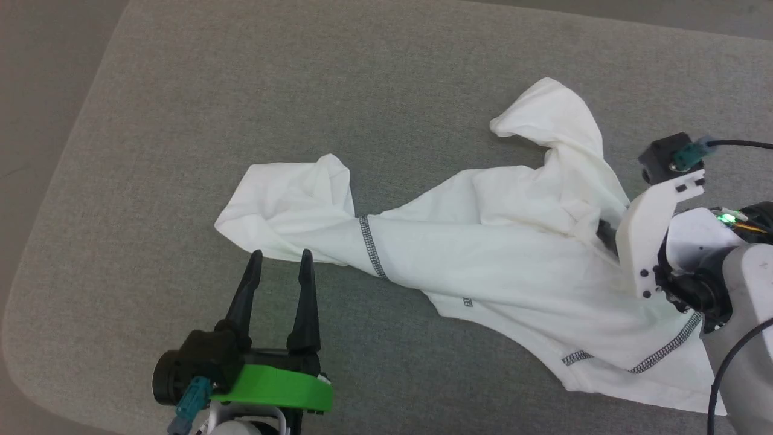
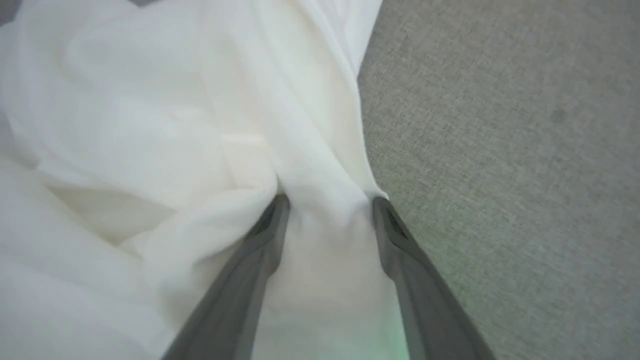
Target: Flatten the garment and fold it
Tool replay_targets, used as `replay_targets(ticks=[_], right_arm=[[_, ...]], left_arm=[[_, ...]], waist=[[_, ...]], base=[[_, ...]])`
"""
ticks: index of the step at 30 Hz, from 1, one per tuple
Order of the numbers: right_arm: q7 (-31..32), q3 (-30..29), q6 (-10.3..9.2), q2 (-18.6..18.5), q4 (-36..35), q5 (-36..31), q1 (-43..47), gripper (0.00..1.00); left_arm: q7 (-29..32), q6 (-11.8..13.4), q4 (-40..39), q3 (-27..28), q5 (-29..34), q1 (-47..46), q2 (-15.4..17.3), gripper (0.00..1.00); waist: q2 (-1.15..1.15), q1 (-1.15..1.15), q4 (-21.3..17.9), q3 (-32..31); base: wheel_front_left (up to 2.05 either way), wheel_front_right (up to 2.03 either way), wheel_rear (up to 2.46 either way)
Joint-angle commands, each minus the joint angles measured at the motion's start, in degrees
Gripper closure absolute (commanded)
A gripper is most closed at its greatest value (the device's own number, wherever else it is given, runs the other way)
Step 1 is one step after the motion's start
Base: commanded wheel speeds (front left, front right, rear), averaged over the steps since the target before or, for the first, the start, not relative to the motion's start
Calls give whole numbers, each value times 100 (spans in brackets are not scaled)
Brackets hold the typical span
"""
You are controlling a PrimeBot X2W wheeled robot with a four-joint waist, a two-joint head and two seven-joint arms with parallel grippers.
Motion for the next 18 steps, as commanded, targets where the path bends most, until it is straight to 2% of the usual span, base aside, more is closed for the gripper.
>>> replay_targets(ticks=[1, 5, 9, 14, 15, 17, 18], right_arm=[[-90, -57, -8, 47, 134, -44, 43, 100], [-485, -245, -8, 74, 77, -92, -119, 100], [-774, -371, -8, -117, -65, -65, -490, 100], [-871, -507, -8, -701, -132, -253, -1049, 100], [-848, -583, -8, -927, -69, -371, -1233, 100], [-841, -718, -8, -1142, 40, -506, -1387, 100], [-928, -771, -8, -1394, 143, -704, -1507, 100]], left_arm=[[-21, 43, 19, 3, -104, -100, -19, 0], [-21, 68, 52, 32, -138, -84, -19, 0], [-21, 69, 73, 5, -211, -85, -19, 0], [-21, 69, 67, -128, -327, -176, -19, 0], [-21, 73, 81, -179, -353, -219, -19, 0], [-22, 76, 87, -237, -387, -274, -19, 0], [-22, 90, 92, -282, -410, -322, -19, 0]], waist=[[0, 0, 44, 13], [0, 0, 24, -56], [0, 0, 20, -81], [0, 0, 131, 110], [0, 0, 197, 234], [0, 0, 286, 365], [0, 0, 376, 497]], base=[[0, 0, 0], [0, 0, 0], [0, 0, 0], [0, 0, 0], [0, 0, 0], [0, 0, 0], [0, 0, 0]])
